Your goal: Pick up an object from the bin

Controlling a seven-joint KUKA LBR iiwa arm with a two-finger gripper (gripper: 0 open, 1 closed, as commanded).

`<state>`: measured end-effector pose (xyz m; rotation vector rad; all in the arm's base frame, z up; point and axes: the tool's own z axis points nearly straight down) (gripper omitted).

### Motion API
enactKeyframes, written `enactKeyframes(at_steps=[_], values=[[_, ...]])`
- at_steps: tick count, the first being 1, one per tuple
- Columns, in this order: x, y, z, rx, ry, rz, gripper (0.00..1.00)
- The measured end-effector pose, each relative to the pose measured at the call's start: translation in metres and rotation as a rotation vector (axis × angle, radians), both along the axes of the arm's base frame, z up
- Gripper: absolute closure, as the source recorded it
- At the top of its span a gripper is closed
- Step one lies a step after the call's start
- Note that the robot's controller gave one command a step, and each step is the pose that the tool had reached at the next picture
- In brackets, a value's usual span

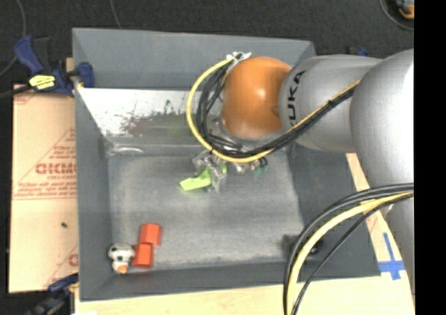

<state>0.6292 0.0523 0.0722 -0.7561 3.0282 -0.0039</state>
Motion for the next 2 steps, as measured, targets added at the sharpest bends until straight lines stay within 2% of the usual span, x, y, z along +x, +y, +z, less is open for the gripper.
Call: enactKeyframes(at_steps=[2], values=[[-0.0015,-0.0004,0.012,0.0,0.004,-0.002,1.0]])
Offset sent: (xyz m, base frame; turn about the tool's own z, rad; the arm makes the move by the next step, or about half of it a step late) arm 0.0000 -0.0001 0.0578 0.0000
